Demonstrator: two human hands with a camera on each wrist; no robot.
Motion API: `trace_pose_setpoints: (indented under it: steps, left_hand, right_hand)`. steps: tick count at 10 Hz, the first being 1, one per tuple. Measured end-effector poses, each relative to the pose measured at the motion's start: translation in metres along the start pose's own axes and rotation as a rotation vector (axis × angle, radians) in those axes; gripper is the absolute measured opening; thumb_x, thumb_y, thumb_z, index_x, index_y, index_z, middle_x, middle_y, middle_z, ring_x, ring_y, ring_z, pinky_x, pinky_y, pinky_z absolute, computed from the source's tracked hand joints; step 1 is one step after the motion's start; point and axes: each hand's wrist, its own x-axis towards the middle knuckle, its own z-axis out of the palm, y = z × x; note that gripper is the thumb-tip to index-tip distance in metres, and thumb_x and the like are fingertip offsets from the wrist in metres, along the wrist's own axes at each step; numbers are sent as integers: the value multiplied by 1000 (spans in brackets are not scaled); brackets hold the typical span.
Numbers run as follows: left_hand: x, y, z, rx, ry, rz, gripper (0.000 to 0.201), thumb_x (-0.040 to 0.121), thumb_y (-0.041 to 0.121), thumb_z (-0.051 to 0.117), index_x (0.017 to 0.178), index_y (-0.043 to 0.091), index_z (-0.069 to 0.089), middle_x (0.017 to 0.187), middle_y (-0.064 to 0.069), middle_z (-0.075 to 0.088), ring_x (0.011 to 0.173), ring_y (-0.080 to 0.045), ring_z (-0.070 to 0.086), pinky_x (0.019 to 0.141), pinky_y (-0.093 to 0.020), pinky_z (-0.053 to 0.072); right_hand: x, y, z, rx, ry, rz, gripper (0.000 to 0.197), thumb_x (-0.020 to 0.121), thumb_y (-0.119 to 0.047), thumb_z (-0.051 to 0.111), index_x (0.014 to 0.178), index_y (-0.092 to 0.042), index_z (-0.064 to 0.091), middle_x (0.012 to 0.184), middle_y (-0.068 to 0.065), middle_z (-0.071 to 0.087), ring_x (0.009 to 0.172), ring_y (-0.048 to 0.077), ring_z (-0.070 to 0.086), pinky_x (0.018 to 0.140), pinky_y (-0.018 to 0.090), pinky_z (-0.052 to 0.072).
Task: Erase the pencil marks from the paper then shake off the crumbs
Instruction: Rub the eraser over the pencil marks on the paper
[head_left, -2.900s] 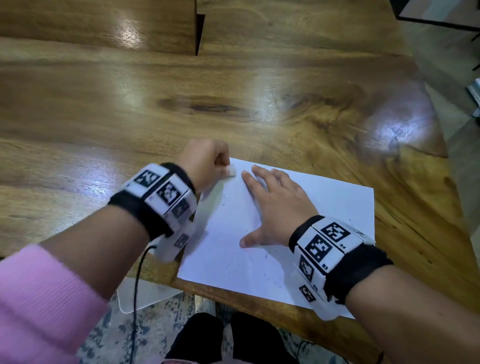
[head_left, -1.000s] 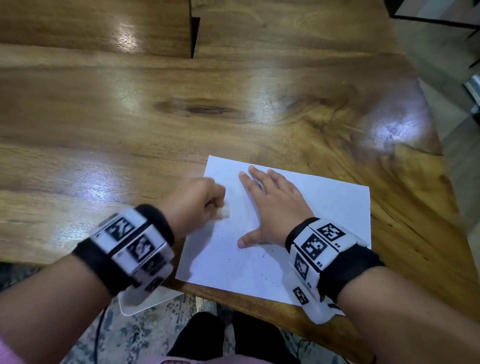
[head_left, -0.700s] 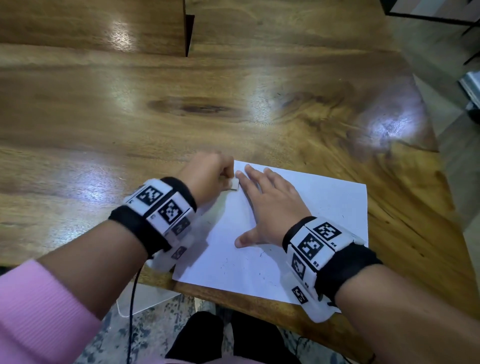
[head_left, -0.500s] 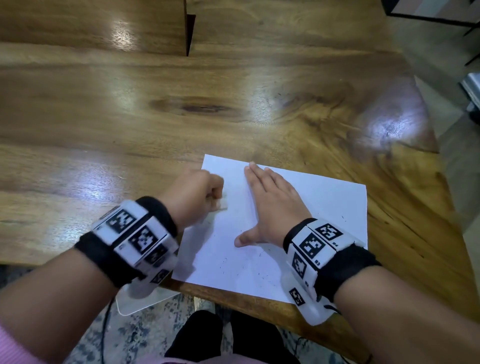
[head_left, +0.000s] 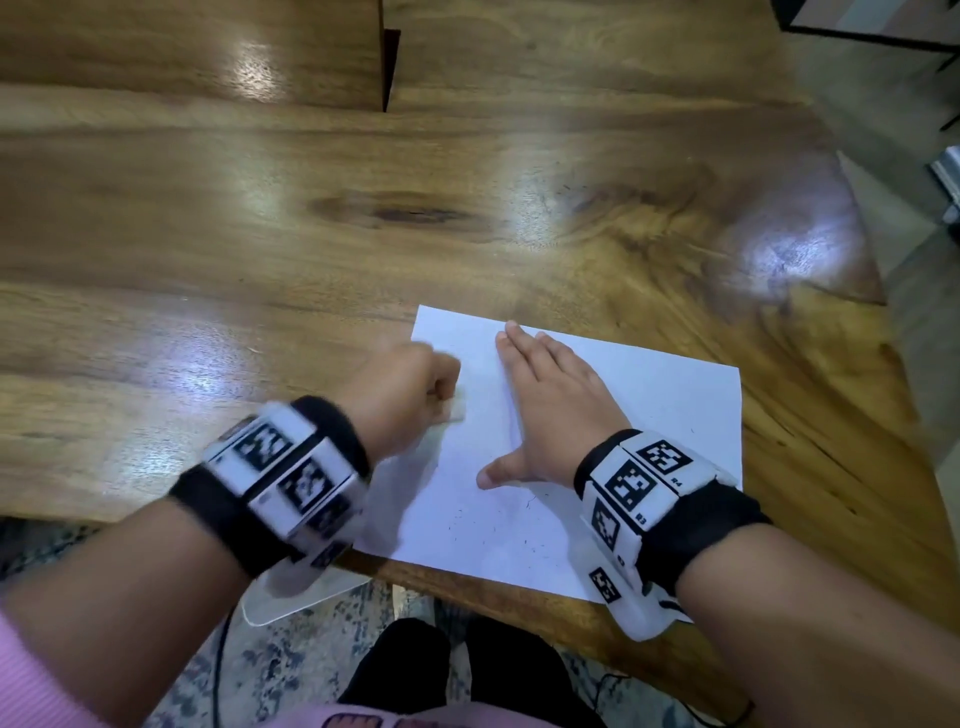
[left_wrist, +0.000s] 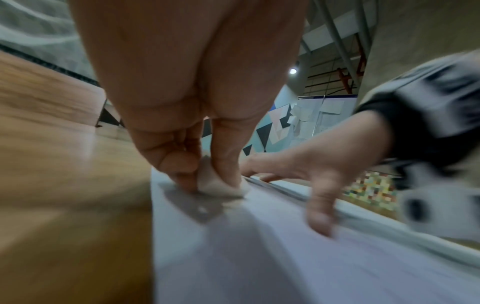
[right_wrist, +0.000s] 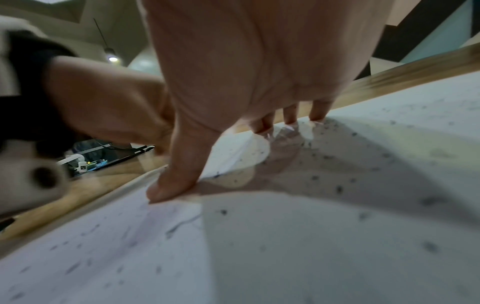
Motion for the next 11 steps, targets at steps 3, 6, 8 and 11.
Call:
trace_pose_setpoints:
  steps: [3,6,8,11]
  left_hand:
    - [2,4,-4,-44,71,-18,15,77,21,70,79,7,64,78,-3,55,70,-17,47,63,-24,31]
    - [-17,-1,2,-21,-70,112,11,76,20,70,73,11,64,73,2,50,73,-20,53,62,-24,37]
    - [-25,-2,4,19,-231,165,14,75,19,69,66,15,59,72,0,53,69,-18,51,56,-17,31]
    - [-35,-15,8,-19,-70,174,18,74,16,71,62,9,60,64,6,45,63,-17,47,54,-15,27]
  right_hand:
    - [-1,-1,-1,2,-5,-5,135,59,-69,72,150,-19,-14,157,-8,-19,146,17,-12,119,35,1]
    - [-2,1,-1,23,-6,-9,134,60,-69,71,150,-19,-15,157,-9,-21,145,15,-14,119,33,-2]
    - [-2,1,-1,16,-5,-10,134,60,-69,71,149,-19,-16,157,-9,-21,145,16,-13,118,33,-2]
    - [-2,1,-1,12,-10,-6,134,60,-70,70,149,-19,-16,157,-9,-21,145,15,-14,117,33,-2]
